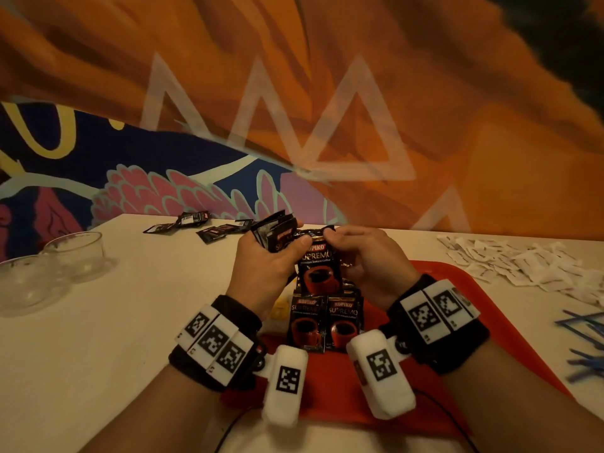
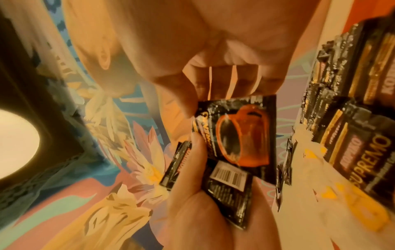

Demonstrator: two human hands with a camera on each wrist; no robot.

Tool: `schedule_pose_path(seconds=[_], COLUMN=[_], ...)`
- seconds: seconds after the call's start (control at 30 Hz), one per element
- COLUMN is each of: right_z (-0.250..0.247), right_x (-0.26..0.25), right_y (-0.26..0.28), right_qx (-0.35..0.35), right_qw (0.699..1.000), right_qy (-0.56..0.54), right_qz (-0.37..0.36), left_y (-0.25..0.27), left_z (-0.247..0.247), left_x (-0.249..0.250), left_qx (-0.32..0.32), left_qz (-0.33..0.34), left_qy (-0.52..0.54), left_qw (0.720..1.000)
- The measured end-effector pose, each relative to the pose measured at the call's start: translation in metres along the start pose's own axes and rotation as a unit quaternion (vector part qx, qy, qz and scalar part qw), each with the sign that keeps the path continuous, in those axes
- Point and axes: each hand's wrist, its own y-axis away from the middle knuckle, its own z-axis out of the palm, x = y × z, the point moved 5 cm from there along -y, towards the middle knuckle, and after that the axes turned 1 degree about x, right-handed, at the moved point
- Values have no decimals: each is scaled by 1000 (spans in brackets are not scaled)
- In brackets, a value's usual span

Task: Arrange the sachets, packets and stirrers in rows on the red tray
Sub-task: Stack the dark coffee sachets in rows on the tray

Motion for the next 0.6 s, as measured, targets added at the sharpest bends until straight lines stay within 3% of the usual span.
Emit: schedule_pose_path(seconds=[0.13,0.2,0.3,0.4,0.6], right_z=[0,-1,-6,-6,0], right_x=[6,5,-2,-8,1], right_y=[1,-2,-4,-3,-2], right_qx=[-38,-58,-5,14,-50], right_qw=[997,997,975,950,930], right_qy=[-24,52,203,270,354], right_qz=[57,20,-91,-154,-89], left_y=[-1,-2,-1,-2,-7], left_z=[-3,-5,-3,-3,-9], left_x=[1,0,-3,-5,-5], left_qx=[8,14,8,-1,19], left_qz=[2,2,-21,-55,-86], left_qy=[2,5,23,47,93], left_qw=[1000,1000,1000,997,992])
